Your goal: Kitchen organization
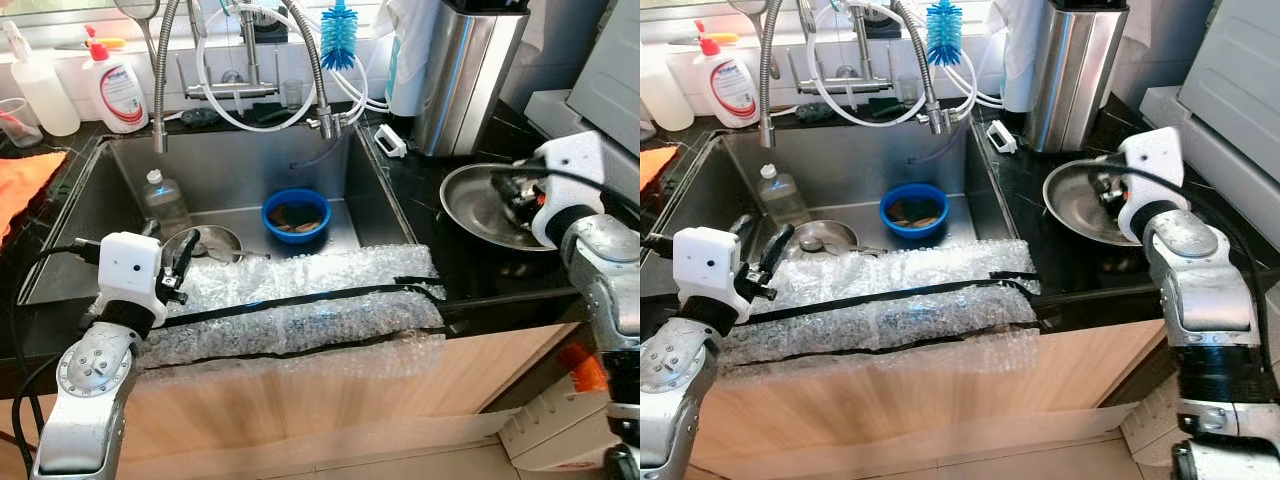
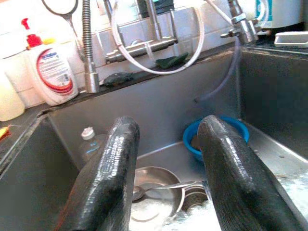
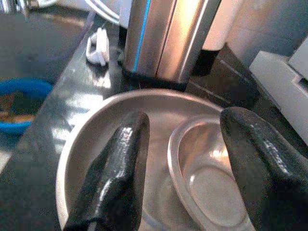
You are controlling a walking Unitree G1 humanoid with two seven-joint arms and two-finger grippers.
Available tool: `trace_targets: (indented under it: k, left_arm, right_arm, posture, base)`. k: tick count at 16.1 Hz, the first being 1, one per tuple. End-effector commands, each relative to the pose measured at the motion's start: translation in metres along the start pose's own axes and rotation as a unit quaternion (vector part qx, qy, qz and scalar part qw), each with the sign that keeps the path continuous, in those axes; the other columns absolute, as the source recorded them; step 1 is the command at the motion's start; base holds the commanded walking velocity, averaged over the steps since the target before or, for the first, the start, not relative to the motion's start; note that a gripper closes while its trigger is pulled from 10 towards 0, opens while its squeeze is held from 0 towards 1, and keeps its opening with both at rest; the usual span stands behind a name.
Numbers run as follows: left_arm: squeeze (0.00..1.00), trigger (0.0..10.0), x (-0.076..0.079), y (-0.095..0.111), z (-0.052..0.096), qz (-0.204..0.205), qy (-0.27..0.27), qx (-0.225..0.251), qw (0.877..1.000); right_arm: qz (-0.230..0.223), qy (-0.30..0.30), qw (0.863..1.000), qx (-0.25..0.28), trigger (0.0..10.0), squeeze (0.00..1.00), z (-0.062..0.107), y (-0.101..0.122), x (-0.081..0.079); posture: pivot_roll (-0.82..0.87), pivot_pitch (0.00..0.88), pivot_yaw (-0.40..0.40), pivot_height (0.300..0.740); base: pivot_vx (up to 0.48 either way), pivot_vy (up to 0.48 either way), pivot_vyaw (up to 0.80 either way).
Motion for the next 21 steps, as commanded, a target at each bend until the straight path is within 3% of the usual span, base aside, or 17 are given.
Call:
trace_targets:
  k: [1, 2, 7, 11, 12, 21]
  left_arm:
    - [0.0, 10.0, 0.002, 0.0, -0.001, -0.003, -0.008, -0.004, 1.0]
    - [0.0, 10.0, 0.002, 0.0, -0.002, -0.004, -0.01, -0.005, 1.0]
    - [0.0, 10.0, 0.004, 0.0, -0.002, -0.002, -0.013, -0.004, 1.0]
    - [0.0, 10.0, 0.006, 0.001, -0.001, 0.002, -0.02, -0.004, 1.0]
    - [0.0, 10.0, 0.006, 0.001, -0.001, 0.002, -0.021, -0.004, 1.0]
    - [0.0, 10.0, 0.009, 0.002, -0.002, 0.005, -0.03, -0.004, 1.0]
  right_arm:
    - [0.01, 0.005, 1.0, -0.008, 10.0, 0.94, -0.001, -0.001, 0.003]
    - [0.027, 0.017, 0.999, -0.015, 10.0, 0.0, -0.001, 0.001, 0.002]
    - [0.073, 0.053, 0.994, -0.059, 10.0, 0.0, 0.0, -0.011, -0.002]
    - [0.087, 0.027, 0.994, -0.066, 10.0, 0.0, -0.002, -0.012, 0.006]
    - [0.113, 0.016, 0.991, -0.075, 10.0, 0.0, -0.001, -0.013, 0.01]
    - [0.129, 0.005, 0.986, -0.104, 10.0, 0.0, -0.001, -0.026, 0.015]
  posture:
    - [-0.09, 0.021, 0.015, 0.74]
    - [-0.08, 0.021, 0.015, 0.74]
    - [-0.09, 0.02, 0.014, 0.74]
    - [-0.09, 0.02, 0.015, 0.74]
    - [-0.09, 0.021, 0.014, 0.74]
    - [-0.09, 0.028, 0.019, 0.74]
  base:
    - [0.0, 0.0, 0.0]
    - [0.0, 0.0, 0.0]
    - [0.0, 0.0, 0.0]
    - [0.0, 0.0, 0.0]
    - [0.0, 0.0, 0.0]
    - [0.0, 0.0, 0.0]
Point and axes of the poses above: a point about 5 cm out from each wrist's last joint towards the gripper, its own z axis pointing back from the gripper into the wrist, its own y axis along the axis of the wrist's last joint, x = y × z, the point moved 1 cm from there along -z, pointing out of the wrist towards the gripper, and after that the axes turned 12 degrees about -z, right-handed, at the moved point
